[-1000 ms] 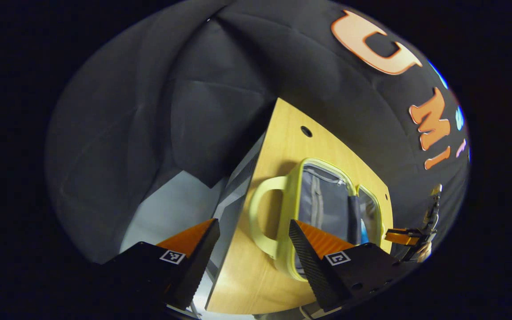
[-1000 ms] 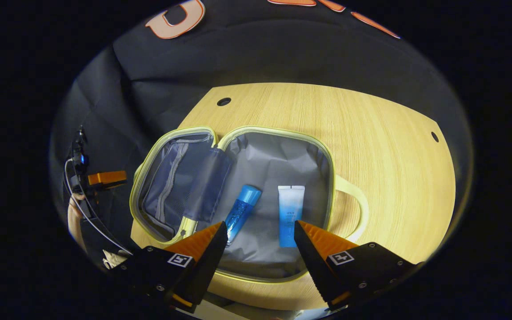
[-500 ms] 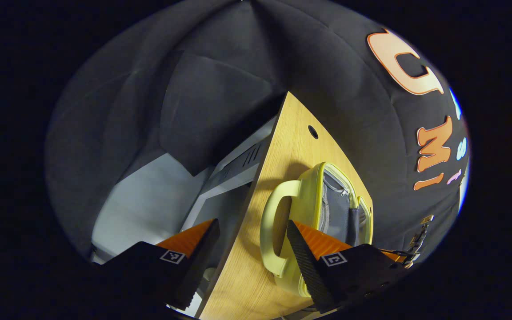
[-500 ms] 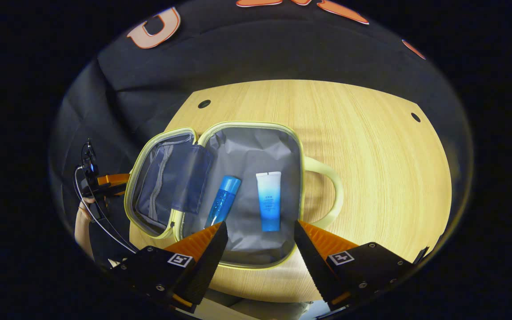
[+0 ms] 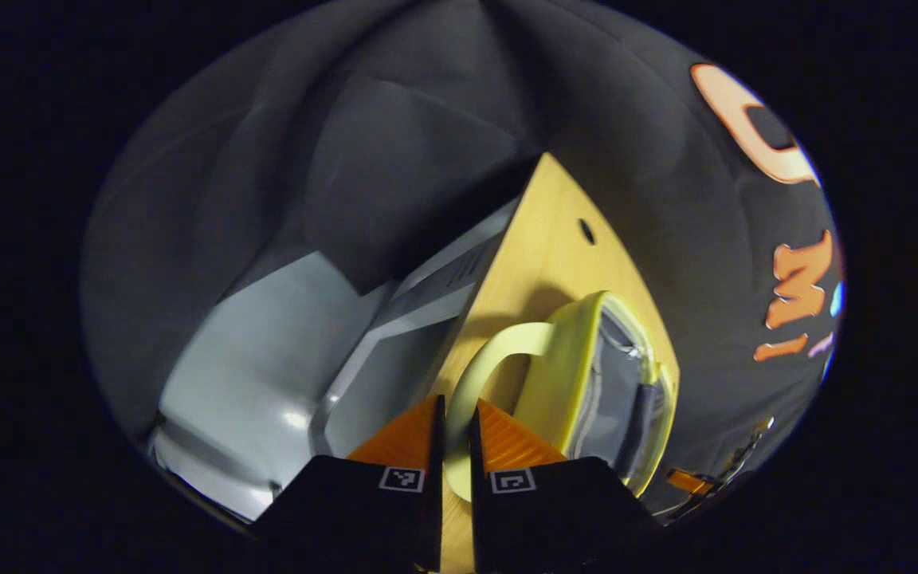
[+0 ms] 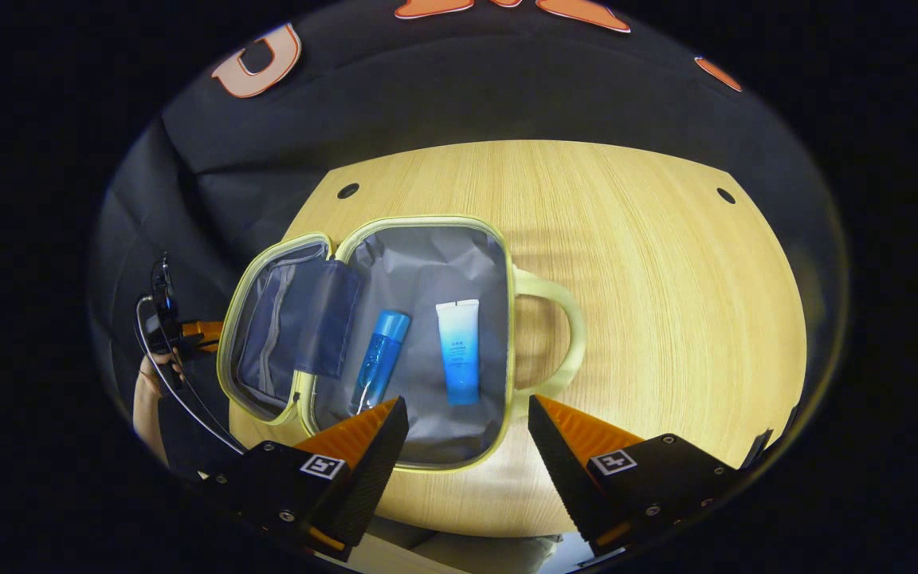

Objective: First open the suitcase, pack the skin care products into it, and then close the suitcase.

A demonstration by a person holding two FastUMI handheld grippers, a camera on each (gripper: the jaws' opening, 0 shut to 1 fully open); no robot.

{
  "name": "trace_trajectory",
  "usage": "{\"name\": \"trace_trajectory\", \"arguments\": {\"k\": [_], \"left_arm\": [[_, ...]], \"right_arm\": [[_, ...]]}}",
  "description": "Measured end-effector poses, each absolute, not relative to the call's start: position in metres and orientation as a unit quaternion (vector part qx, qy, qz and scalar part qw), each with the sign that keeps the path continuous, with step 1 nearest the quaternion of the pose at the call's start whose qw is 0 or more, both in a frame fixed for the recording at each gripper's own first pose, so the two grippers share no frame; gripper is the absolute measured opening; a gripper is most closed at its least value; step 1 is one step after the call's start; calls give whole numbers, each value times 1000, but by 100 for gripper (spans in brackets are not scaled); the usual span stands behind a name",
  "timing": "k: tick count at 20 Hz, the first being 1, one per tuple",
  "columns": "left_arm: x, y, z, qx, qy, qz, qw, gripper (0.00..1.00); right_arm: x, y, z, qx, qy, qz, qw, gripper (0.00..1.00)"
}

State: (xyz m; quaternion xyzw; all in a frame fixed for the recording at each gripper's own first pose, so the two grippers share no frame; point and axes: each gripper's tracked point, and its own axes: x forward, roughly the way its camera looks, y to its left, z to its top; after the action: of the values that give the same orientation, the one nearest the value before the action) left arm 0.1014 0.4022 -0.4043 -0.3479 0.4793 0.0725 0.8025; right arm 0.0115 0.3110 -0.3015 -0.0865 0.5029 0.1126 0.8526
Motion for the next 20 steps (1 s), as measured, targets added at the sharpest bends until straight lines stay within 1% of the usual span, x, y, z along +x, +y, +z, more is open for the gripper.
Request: {"name": "trace_trajectory", "arguments": {"k": [3,5,6,11,12,13,18,20], "left_arm": [[105,395,-390,-308,483,76,816,15],[100,393,-379,-277,501,91,815,15],[101,392,-370,-260,501,93,820,15],[110,380,-294,-142,468,104,866,15],[107,373,-277,-132,457,103,874,8],[106,371,-262,-122,451,106,878,8],[106,309,-175,-72,406,95,906,8],[110,275,-159,-51,395,93,912,8]], "right_arm": [[11,306,-296,-89,496,116,856,96],[15,302,-292,-86,488,116,861,96],[17,300,-290,-83,484,116,864,96],[24,281,-277,-75,465,118,874,96],[25,277,-276,-70,463,119,875,96],[25,274,-274,-64,461,122,877,96],[34,247,-261,-52,447,151,880,96],[38,232,-252,-41,438,162,883,96]]}}
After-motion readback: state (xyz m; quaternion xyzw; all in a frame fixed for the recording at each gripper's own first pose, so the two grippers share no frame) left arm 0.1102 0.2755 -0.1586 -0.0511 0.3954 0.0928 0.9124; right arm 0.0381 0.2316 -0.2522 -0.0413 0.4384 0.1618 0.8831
